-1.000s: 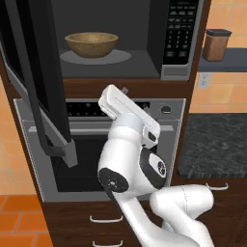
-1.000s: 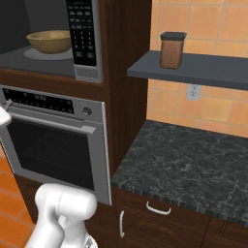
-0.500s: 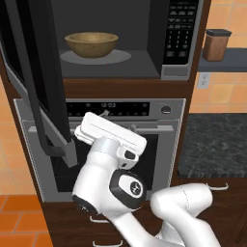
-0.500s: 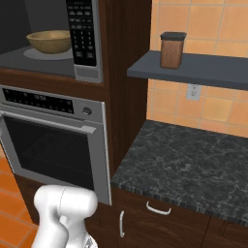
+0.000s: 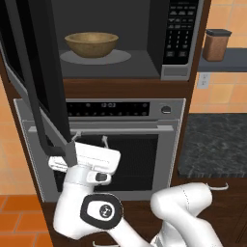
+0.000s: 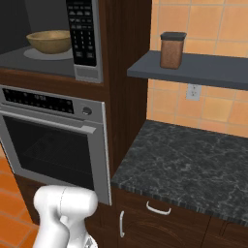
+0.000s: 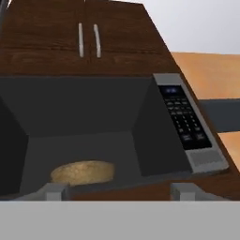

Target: Open the microwave, place the bowl with waffle inside the microwave, then close the microwave door and turn it on.

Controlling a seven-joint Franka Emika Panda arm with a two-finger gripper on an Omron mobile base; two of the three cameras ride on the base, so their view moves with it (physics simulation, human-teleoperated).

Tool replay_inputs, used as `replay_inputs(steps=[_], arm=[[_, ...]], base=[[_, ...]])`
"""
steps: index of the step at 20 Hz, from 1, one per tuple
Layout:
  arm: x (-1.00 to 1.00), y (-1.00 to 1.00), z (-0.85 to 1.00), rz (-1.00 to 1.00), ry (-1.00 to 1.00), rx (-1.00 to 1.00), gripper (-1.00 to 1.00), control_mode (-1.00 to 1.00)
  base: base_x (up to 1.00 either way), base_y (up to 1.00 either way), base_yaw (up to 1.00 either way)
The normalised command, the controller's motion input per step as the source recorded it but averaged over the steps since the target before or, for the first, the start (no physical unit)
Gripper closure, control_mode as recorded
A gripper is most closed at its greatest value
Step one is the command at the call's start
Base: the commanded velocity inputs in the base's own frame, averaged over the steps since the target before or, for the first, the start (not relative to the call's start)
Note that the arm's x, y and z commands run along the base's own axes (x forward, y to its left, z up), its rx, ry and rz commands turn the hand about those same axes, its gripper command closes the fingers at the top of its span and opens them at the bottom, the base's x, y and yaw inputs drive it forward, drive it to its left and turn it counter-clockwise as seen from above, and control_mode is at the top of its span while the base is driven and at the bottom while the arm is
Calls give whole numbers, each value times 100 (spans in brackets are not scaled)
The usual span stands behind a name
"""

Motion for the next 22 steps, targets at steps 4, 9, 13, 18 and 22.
replay_inputs(steps=[4,9,13,18,22], arm=[[-32,97,0,0,-13,-23,100,-100],[-7,93,0,0,-3,-24,100,-100],[0,94,-7,0,0,-31,100,-100],[0,67,-1,0,-5,-14,100,-100],[0,21,17,0,-20,2,100,-100]], base=[[0,0,0],[0,0,0],[0,0,0],[0,0,0],[0,0,0]])
